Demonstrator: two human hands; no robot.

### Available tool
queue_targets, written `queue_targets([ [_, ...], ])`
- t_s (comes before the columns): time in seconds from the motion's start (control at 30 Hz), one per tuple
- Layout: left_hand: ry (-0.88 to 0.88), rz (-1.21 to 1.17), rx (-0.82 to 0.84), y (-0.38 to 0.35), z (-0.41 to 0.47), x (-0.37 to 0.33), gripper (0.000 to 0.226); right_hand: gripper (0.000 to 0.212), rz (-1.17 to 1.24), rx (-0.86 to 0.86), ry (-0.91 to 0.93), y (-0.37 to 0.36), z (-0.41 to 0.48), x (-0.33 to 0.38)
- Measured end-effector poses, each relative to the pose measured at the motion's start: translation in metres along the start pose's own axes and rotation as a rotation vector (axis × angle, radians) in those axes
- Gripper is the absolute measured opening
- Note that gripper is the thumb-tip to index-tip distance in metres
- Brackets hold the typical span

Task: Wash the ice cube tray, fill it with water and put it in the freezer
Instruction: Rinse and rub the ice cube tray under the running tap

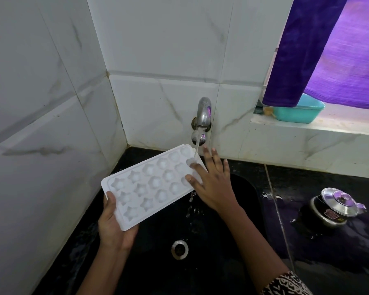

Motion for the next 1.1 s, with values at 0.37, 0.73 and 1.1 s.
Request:
queue_targets([
  [0.37,0.019,0.007,0.000,0.002,-0.001,0.008,0.062,0.050,-0.001,-0.030,-0.024,0.005,0.001,-0.001],
  [0.73,-0.001,0.002,-0.008,0.000,0.004,0.005,0.063,0.061,0.002,-0.002,0.027,0.003,0.003,0.009],
  [1.1,-0.016,0.003,-0.022,-0.001,0.004,-0.002,0.061,0.042,0.356,-0.037,-0.128,0.014,0.002,-0.011],
])
Point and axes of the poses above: each hand's wrist, its own z-axis towards the middle knuckle, its own y-axis out of the back of the hand, x = y × z, the point moved 10 cm from there along z, towards the middle knuckle, and after that the axes turned 4 degrees about -x, right-handed, at the moved point
